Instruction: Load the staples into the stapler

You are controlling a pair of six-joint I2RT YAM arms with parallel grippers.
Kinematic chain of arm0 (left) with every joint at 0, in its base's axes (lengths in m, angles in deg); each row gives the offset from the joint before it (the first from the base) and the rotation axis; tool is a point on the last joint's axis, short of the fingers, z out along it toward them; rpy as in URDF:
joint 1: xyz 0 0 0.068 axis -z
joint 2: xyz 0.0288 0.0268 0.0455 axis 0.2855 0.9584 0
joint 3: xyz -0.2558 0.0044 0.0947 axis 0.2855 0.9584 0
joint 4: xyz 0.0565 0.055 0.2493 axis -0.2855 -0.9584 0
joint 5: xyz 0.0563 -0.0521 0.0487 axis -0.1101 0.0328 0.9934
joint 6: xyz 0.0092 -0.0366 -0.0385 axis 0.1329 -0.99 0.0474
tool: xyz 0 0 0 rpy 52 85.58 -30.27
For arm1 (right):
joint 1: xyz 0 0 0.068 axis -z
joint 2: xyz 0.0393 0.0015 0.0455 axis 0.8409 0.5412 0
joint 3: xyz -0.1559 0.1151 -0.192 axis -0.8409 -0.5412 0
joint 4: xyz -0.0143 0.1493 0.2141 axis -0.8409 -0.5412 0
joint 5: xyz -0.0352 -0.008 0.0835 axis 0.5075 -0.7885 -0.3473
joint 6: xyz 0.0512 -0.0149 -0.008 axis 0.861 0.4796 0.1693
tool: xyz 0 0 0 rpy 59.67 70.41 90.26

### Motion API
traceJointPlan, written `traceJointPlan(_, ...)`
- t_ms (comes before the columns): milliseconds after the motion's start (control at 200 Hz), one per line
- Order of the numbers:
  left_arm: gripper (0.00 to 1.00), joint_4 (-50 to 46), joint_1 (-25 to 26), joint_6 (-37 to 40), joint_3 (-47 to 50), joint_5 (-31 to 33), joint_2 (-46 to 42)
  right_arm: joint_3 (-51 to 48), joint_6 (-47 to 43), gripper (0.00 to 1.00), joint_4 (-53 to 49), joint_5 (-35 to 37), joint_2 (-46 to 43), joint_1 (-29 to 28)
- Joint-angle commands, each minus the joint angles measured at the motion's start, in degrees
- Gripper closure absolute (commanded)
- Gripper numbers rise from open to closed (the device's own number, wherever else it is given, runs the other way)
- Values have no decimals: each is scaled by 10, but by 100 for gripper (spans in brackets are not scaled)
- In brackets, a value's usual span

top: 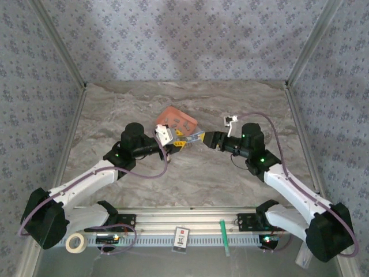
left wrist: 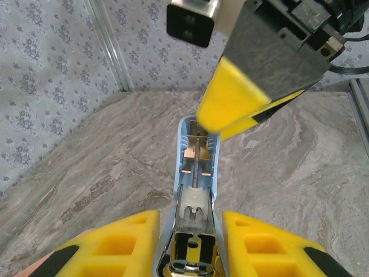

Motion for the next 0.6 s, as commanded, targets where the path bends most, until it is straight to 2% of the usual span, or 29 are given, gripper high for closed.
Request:
traceJointPlan(0,98,31,5,1,1,0,4,18,67,45,54,-24,20,-11)
traceJointPlan(235,98,34,7,-3,4,5,1,-3,72,72,111,-26,23,-18)
traceJointPlan(320,93,30,6,-5,6,14,0,-10,55,79,112,-22,9,-17)
traceJointPlan(355,87,26,7,-5,5,19,-1,-11,40,80,101,-16,0,-16)
traceJointPlan(450,55,-5,7,2,2,33,-9,-4,-26,84,30,29,-33,-14)
traceJointPlan(495,43,-35,8,12,-4,43,-14,6,-57,85,-22,69,-50,-14)
traceJointPlan(540,37,-69,13,28,-11,61,-20,21,-101,86,-77,112,-63,-16)
traceJointPlan(595,35,-112,23,55,-21,92,-25,44,-138,86,-139,149,-68,-17)
